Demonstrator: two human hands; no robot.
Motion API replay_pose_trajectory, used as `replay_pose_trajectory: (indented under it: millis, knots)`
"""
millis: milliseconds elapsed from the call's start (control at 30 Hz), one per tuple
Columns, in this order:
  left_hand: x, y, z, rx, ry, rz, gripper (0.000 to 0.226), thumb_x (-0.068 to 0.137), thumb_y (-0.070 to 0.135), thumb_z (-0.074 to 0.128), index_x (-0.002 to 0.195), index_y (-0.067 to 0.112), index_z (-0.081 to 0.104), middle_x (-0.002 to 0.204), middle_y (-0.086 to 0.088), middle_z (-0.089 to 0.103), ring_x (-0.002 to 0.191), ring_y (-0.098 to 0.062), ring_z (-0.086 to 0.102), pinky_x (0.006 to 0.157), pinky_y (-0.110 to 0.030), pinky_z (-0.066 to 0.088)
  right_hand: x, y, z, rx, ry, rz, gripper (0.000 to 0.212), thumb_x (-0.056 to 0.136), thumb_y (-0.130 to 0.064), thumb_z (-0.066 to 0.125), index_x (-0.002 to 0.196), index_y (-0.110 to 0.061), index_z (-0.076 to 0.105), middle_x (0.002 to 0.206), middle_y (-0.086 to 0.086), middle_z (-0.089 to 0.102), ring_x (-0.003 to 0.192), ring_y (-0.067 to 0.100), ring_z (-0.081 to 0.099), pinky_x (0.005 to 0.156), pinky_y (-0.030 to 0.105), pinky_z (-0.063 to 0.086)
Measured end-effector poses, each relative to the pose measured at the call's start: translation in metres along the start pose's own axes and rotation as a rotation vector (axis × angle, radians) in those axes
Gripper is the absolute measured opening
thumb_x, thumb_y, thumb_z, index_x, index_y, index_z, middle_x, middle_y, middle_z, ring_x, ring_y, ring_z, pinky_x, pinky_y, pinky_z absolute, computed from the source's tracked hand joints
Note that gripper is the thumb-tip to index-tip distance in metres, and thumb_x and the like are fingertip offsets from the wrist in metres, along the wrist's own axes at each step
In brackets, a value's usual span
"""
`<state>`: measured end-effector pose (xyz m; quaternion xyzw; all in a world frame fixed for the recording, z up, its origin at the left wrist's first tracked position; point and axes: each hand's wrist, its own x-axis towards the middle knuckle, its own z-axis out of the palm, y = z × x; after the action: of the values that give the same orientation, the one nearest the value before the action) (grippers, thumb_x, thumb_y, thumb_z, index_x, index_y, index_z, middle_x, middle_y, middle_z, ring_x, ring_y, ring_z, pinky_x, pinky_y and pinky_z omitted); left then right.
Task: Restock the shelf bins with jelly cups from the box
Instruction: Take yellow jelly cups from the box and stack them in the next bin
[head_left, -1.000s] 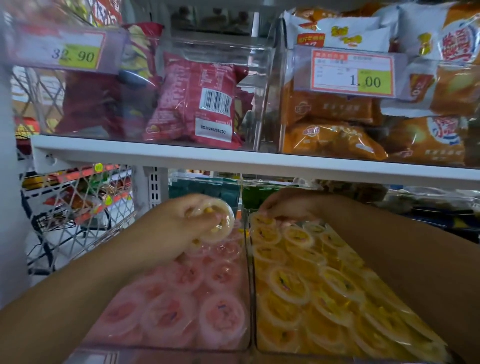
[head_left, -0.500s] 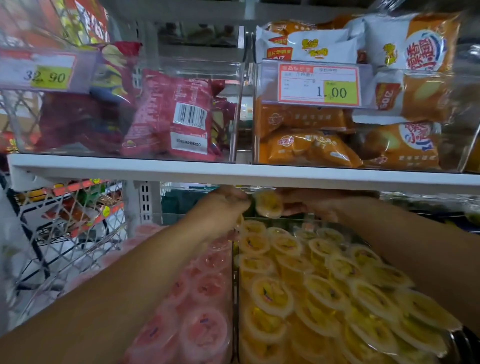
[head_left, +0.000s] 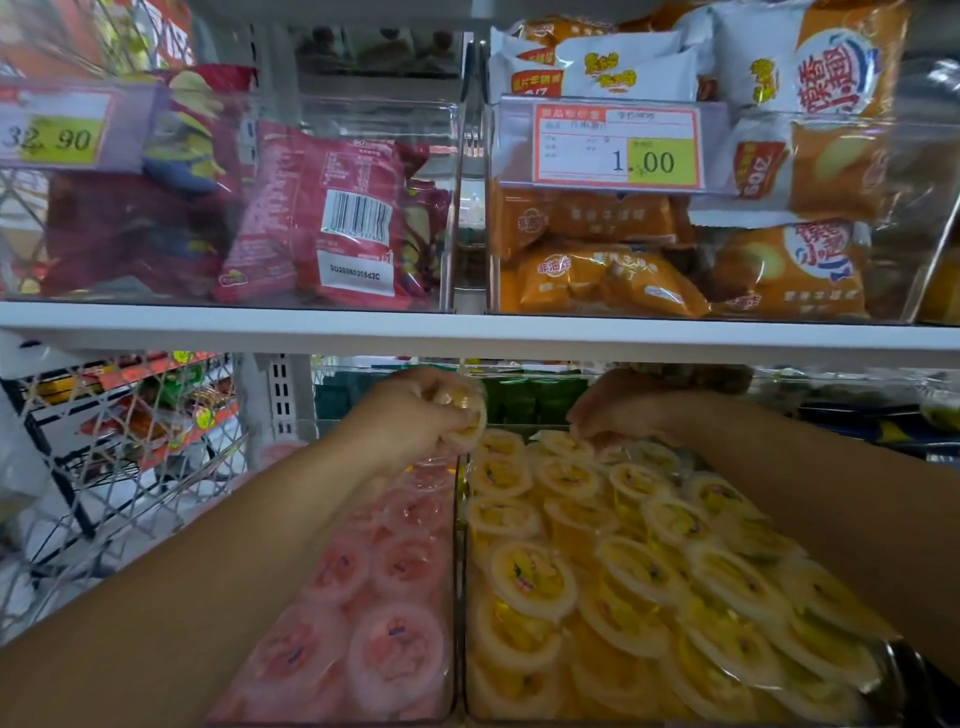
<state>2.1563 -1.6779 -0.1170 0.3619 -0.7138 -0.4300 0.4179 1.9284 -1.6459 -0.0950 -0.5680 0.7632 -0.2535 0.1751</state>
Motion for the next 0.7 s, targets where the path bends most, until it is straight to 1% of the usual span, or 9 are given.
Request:
replay_pose_trajectory:
  millis: [33,67,133,200,333,400,500,600,700]
  knots:
    - [0.000,0.001,0.002,0.029,-0.008,0.017,0.030,0.077,0.009,0.078,0.090,0.032,0.064,0.105,-0.007,0.068,0.097,-0.025,0.066,0.088,-0.042,0.056,-0.003,-0.002,-0.003,-0.013,0.031,-0.055,0.012,0.090,-0.012,0.062,0.079,-0.007,0.066,0.074,0.009,0.063,0.069,0.021,0.061,0.068,0.029,0.054]
    - [0.000,0.001,0.005,0.042,-0.023,0.040,0.029,0.081,0.009,0.075,0.090,0.034,0.065,0.102,-0.004,0.069,0.098,-0.023,0.066,0.091,-0.041,0.055,-0.007,-0.004,-0.006,0.112,0.002,-0.111,0.012,0.092,-0.012,0.061,0.081,-0.009,0.065,0.076,0.007,0.064,0.071,0.020,0.061,0.068,0.027,0.053]
    - [0.004,0.003,0.013,0.036,-0.028,0.056,0.022,0.086,0.012,0.071,0.097,0.030,0.067,0.103,-0.002,0.068,0.099,-0.021,0.066,0.090,-0.038,0.056,-0.018,-0.008,-0.011,0.549,-0.178,-0.207,0.010,0.094,-0.008,0.057,0.097,-0.011,0.066,0.093,0.010,0.070,0.082,0.020,0.067,0.073,0.024,0.057]
    - [0.007,0.007,0.025,0.117,-0.038,0.097,0.024,0.086,0.019,0.072,0.109,0.023,0.066,0.104,0.001,0.067,0.100,-0.019,0.064,0.092,-0.035,0.054,-0.033,-0.013,-0.013,0.732,-0.334,-0.264,0.019,0.093,-0.002,0.052,0.103,-0.011,0.066,0.100,0.011,0.072,0.085,0.020,0.070,0.076,0.025,0.059]
    - [0.012,0.014,0.051,0.142,-0.101,0.098,0.044,0.092,0.029,0.064,0.131,0.012,0.051,0.119,-0.007,0.064,0.106,-0.022,0.064,0.089,-0.038,0.055,-0.041,-0.006,-0.012,0.661,-0.192,-0.282,0.014,0.093,-0.001,0.053,0.093,-0.010,0.064,0.083,0.005,0.068,0.068,0.011,0.066,0.064,0.018,0.057]
    - [0.012,0.019,0.059,0.397,-0.158,0.173,0.044,0.097,0.040,0.053,0.135,0.020,0.044,0.119,-0.002,0.062,0.104,-0.017,0.061,0.082,-0.031,0.054,-0.038,0.002,-0.022,0.577,-0.038,-0.239,0.011,0.093,-0.003,0.055,0.093,-0.012,0.061,0.083,0.002,0.066,0.071,0.012,0.063,0.066,0.021,0.055]
    - [0.013,0.025,0.067,0.665,-0.357,0.258,0.046,0.100,0.040,0.045,0.144,0.030,0.038,0.137,-0.002,0.054,0.118,-0.018,0.053,0.091,-0.022,0.043,-0.028,0.023,-0.042,0.497,0.148,-0.110,0.011,0.091,-0.002,0.060,0.093,-0.013,0.057,0.084,0.004,0.063,0.073,0.014,0.063,0.077,0.031,0.055]
    - [0.018,0.029,0.076,0.836,-0.557,0.199,0.044,0.104,0.035,0.036,0.147,0.027,0.038,0.157,0.002,0.029,0.144,-0.016,0.025,0.105,-0.022,0.026,-0.017,0.043,-0.049,0.276,0.091,0.054,0.005,0.094,-0.002,0.056,0.090,-0.005,0.057,0.072,0.008,0.060,0.060,0.011,0.059,0.052,0.016,0.052]
    - [0.029,0.024,0.079,1.003,-0.655,0.146,0.043,0.104,0.038,0.034,0.146,0.032,0.038,0.160,0.002,0.022,0.149,-0.018,0.010,0.120,-0.036,0.015,-0.012,0.052,-0.046,0.145,0.037,0.138,0.007,0.093,-0.001,0.057,0.092,0.002,0.062,0.068,0.010,0.060,0.057,0.011,0.055,0.044,0.012,0.046]
